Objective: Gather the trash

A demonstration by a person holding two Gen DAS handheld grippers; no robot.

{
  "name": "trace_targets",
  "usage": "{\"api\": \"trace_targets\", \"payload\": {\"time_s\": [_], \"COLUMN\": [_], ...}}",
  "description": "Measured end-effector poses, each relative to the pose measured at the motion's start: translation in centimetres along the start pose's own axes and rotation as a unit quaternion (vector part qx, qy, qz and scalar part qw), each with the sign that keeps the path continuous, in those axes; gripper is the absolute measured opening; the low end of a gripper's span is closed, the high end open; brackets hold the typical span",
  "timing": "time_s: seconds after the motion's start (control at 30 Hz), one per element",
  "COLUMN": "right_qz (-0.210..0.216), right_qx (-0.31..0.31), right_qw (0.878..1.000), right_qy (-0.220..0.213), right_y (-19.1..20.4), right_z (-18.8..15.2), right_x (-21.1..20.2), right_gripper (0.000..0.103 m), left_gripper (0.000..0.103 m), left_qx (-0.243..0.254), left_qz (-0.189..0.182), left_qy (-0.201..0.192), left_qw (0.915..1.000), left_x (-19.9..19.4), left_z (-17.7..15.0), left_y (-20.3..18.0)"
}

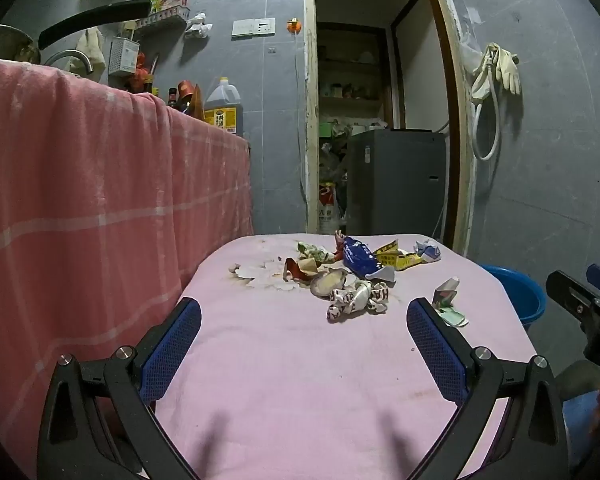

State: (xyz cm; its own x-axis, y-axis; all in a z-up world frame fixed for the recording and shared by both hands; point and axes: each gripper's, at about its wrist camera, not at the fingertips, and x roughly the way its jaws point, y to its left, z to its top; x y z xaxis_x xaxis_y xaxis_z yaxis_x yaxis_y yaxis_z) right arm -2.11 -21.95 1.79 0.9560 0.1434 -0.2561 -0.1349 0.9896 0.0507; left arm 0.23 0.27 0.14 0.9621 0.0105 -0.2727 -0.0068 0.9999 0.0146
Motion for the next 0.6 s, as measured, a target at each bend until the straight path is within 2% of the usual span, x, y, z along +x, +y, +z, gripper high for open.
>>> {"api": "trace_targets", "payload": {"time_s": [0.6], "right_qz": [0.000], "right_qx": [0.001], "right_qw": [1.000], "right_qy": [0.002], "right_y": [-0.27], "right_z": [-0.17], "right_x": [-0.07], "right_gripper": [0.103], "left_gripper": [0.101], "left_qx": [-0.006], "left_qz": [0.000], "left_qy": [0.001], "left_qw": [1.0000], "left_x": [0.24], "left_z": [-0.25], "left_y": [0.14]}}
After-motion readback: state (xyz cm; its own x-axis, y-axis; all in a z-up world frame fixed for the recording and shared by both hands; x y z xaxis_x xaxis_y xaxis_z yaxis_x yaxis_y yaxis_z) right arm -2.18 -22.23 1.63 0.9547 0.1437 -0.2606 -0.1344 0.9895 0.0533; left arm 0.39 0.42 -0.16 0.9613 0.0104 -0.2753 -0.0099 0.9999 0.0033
